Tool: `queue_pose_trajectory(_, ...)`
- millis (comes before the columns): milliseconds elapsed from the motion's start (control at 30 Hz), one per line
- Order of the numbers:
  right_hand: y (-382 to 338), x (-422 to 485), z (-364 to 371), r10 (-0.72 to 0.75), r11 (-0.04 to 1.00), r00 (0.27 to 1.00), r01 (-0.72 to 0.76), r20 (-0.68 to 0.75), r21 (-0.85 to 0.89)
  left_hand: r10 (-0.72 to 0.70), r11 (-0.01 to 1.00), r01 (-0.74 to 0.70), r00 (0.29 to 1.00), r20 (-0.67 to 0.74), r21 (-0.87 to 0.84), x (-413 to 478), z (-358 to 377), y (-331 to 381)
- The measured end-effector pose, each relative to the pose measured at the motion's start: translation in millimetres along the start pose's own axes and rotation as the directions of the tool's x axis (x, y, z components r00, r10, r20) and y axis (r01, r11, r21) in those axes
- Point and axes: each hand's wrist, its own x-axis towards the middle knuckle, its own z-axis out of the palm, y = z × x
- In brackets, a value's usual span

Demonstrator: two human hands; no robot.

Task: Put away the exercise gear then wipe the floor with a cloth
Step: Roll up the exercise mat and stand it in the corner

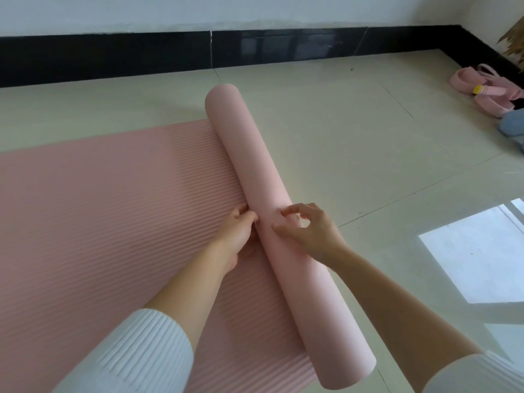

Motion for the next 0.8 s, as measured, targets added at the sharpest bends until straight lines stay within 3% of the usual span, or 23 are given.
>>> queue_pose_trajectory(100,-7.2,-3.7,9.1,0.02,0.989,0.998,-0.029,0.063,0.146,0.2,0.971,-0.152,0.939,-0.279,0.183,-3.7,-13.8,-3.0)
queue_pose_trajectory(167,-14.1,-6.2,13.7,0.025,0.984,0.995,-0.041,0.097,0.172,0.305,0.93,-0.199,0.888,-0.345,0.311,-12.6,-20.1,-1.6)
queue_pose_trajectory(267,-26.6,-9.1,15.4,0.09,0.944,0.985,-0.131,0.145,0.304,0.155,0.977,-0.109,0.953,-0.26,0.181,-27.5,-30.1,6.6)
queue_pose_trajectory(333,-33.3,-8.2,16.0,0.209,0.831,0.96,-0.276,0.188,0.483,0.008,0.995,0.01,0.986,-0.167,0.103,-31.9,-40.1,8.2)
queue_pose_trajectory(400,-41.9,-11.0,20.0,0.317,0.711,0.92,-0.392,0.231,0.583,-0.029,0.986,0.052,0.989,-0.146,0.159,-41.0,-51.4,10.5)
queue_pose_trajectory(467,-49.6,-16.8,29.7,0.34,0.74,0.903,-0.428,0.262,0.519,0.019,0.965,0.027,0.985,-0.171,0.262,-45.9,-65.2,10.5)
queue_pose_trajectory(567,-58.4,-21.4,40.7,0.303,0.909,0.933,-0.345,0.195,0.234,0.19,0.857,-0.04,0.951,-0.244,0.514,-49.3,-84.3,16.4)
queue_pose_trajectory(633,-66.2,-22.9,40.5,0.268,0.95,0.942,-0.293,0.203,0.107,0.28,0.795,-0.092,0.933,-0.228,0.599,-54.3,-91.7,24.6)
queue_pose_trajectory(800,-74.2,-27.2,35.8,0.142,0.989,0.941,-0.145,0.306,-0.013,0.172,0.824,-0.057,0.973,-0.154,0.564,-74.7,-109.5,41.9)
